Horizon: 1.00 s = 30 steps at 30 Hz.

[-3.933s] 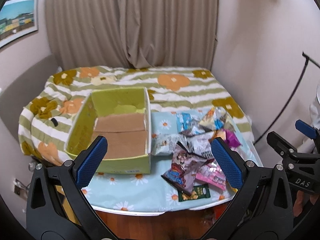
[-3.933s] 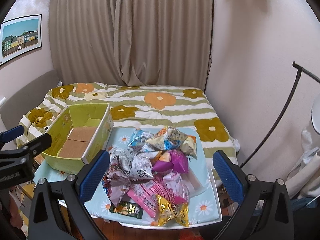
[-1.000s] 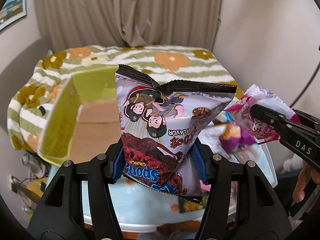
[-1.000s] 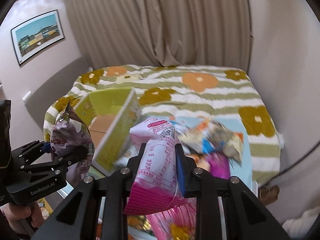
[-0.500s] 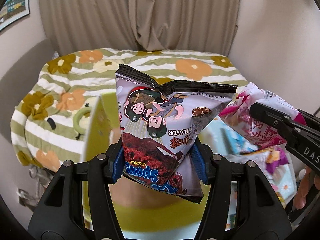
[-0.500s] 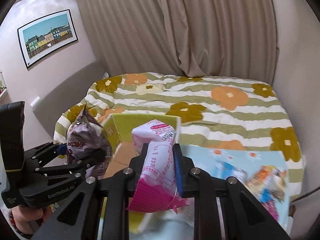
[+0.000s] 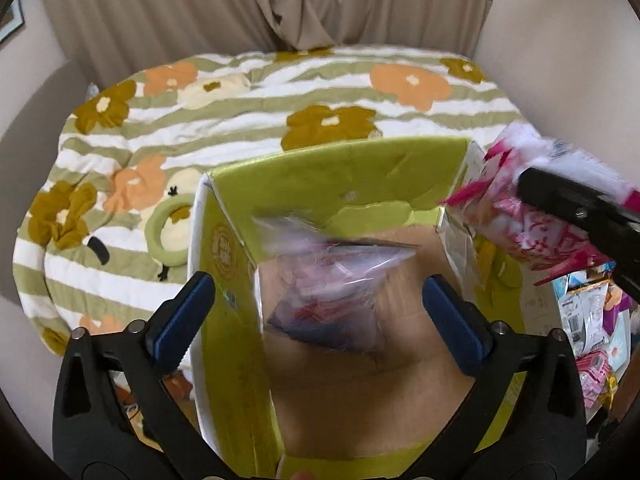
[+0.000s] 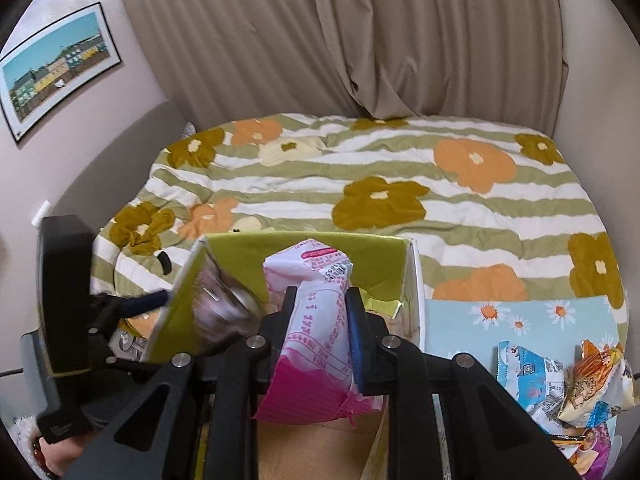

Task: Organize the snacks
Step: 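Carry both bags over the yellow-green box and open both tools to drop them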

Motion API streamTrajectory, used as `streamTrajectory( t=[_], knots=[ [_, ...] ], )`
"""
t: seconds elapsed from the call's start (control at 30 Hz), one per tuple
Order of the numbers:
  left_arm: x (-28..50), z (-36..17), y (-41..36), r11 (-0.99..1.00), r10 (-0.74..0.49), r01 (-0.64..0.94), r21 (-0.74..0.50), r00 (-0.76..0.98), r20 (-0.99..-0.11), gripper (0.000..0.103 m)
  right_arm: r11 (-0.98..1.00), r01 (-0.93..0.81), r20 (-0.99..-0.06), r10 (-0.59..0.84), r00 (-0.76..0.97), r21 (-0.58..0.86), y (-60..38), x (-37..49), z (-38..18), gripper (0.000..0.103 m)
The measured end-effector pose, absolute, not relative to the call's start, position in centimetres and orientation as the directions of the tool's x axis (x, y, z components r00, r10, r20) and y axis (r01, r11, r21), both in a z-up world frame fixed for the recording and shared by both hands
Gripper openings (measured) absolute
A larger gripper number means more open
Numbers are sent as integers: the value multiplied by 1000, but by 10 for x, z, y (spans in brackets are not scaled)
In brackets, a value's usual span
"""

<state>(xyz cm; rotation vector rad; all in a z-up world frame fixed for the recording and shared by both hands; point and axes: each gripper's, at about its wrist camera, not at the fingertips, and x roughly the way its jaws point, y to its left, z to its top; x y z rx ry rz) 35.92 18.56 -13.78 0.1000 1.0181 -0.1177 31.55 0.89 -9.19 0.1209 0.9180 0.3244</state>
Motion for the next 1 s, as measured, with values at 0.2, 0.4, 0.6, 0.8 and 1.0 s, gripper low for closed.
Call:
streamTrajectory(
  t=[0.2,0.4,0.6,0.8,1.0],
  knots=[
    [350,-141,195,993,-75,118,-18,497,-864,102,940,-234,-781,336,526,247,9,323,-103,21],
    [332,-136,202,999,-14,45,10,498,-867,102,928,-274,-800,360,480,253,17,339,-109,21],
    [321,-133,209,1000,21,0,24,495,-869,102,937,-274,-837,323,442,216,31,364,-128,21],
    [316,-137,211,999,36,-16,33,489,-872,102,942,-265,-839,311,447,208,30,369,-139,83],
    [309,-141,215,1000,28,-15,24,479,-877,102,938,-260,-827,330,455,231,24,352,-132,103]
  ],
)
